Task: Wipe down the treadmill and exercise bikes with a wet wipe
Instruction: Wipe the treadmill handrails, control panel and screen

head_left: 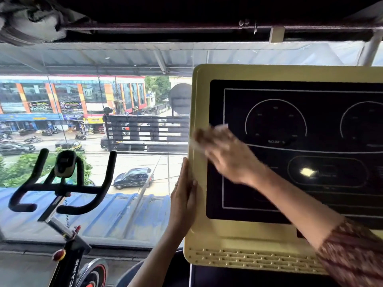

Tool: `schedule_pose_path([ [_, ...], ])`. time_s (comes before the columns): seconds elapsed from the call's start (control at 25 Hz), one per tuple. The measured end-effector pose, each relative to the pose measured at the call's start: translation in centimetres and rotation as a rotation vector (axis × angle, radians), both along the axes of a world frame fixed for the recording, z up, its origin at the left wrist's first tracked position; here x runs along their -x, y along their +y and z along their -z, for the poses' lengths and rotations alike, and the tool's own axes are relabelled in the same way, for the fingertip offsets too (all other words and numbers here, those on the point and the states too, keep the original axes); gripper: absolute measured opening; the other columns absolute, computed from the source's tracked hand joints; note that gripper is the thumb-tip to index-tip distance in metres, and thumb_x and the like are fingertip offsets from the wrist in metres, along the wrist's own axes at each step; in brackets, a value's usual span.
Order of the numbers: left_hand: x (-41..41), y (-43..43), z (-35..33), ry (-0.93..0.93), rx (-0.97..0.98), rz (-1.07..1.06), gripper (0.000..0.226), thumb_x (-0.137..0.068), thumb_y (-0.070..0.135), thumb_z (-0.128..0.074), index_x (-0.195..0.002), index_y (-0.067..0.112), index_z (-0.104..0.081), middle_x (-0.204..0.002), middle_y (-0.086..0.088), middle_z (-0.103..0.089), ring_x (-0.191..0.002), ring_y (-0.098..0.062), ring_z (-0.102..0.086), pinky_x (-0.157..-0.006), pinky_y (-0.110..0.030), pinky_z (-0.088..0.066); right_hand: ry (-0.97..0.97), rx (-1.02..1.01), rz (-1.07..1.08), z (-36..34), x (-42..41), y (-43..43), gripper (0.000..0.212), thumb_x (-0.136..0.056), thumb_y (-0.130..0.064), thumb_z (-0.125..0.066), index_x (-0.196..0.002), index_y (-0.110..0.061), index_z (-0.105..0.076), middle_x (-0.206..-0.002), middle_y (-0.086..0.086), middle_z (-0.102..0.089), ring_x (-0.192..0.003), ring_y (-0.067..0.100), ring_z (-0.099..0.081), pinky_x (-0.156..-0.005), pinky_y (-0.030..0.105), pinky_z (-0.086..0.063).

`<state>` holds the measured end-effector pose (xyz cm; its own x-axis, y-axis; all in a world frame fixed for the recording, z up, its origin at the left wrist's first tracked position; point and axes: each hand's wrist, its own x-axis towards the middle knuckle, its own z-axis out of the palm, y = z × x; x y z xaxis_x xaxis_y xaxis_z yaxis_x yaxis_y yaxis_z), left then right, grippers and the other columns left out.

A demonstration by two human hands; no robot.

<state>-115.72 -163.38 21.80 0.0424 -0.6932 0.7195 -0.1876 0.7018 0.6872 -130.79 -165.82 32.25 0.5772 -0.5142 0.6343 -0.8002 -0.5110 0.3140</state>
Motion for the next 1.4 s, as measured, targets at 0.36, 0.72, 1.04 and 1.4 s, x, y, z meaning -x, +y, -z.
schedule_pose_path([
  [0.36, -1.2, 2.1, 2.6, 0.204, -0.241, 0.152, 0.050, -0.084, 0.014, -0.042, -0.132, 0.031, -0.041, -0.134, 0.018, -0.047, -0.123, 0.013, -0.042, -0.099, -0.007, -0.035, -0.058, -0.139, -0.004, 9.1, -2.4, 5.4, 0.049, -0.102, -0.024, -0.027, -0.150, -0.021, -0.020, -0.157, -0.002, -0.016, -0.146, 0.013, -0.006, -0.120, 0.040, -0.009],
  [0.72, -1.3, 5.7, 4.3, 0.456, -0.378, 0.288, 0.035, -0.099, 0.013, -0.041, -0.134, 0.016, -0.047, -0.137, 0.004, -0.051, -0.126, 0.001, -0.046, -0.107, -0.020, -0.036, -0.105, -0.082, 0.165, 2.9, -3.7, 0.9, 0.051, -0.101, -0.028, -0.021, -0.149, -0.014, -0.023, -0.156, 0.008, -0.019, -0.146, 0.023, -0.012, -0.119, 0.043, -0.009],
  [1.04, -0.8, 7.1, 5.1, 0.615, -0.419, 0.317, 0.037, -0.097, 0.026, -0.036, -0.131, 0.017, -0.047, -0.134, 0.004, -0.054, -0.127, -0.005, -0.047, -0.100, -0.016, -0.040, 0.261, -0.132, 0.004, 15.6, -1.1, 9.6, 0.061, -0.096, -0.025, -0.043, -0.151, -0.019, -0.016, -0.157, -0.001, -0.014, -0.146, 0.018, -0.010, -0.118, 0.043, -0.009],
  [1.4, -0.3, 7.0, 5.7, 0.447, -0.359, 0.224, 0.049, -0.091, 0.035, -0.042, -0.137, 0.018, -0.041, -0.139, 0.008, -0.047, -0.129, 0.001, -0.042, -0.108, -0.018, -0.033, -0.266, -0.233, 0.309, 15.5, -2.9, 11.6, 0.061, -0.097, -0.029, -0.029, -0.152, -0.021, -0.005, -0.159, -0.005, 0.005, -0.146, 0.013, 0.009, -0.117, 0.033, 0.013],
])
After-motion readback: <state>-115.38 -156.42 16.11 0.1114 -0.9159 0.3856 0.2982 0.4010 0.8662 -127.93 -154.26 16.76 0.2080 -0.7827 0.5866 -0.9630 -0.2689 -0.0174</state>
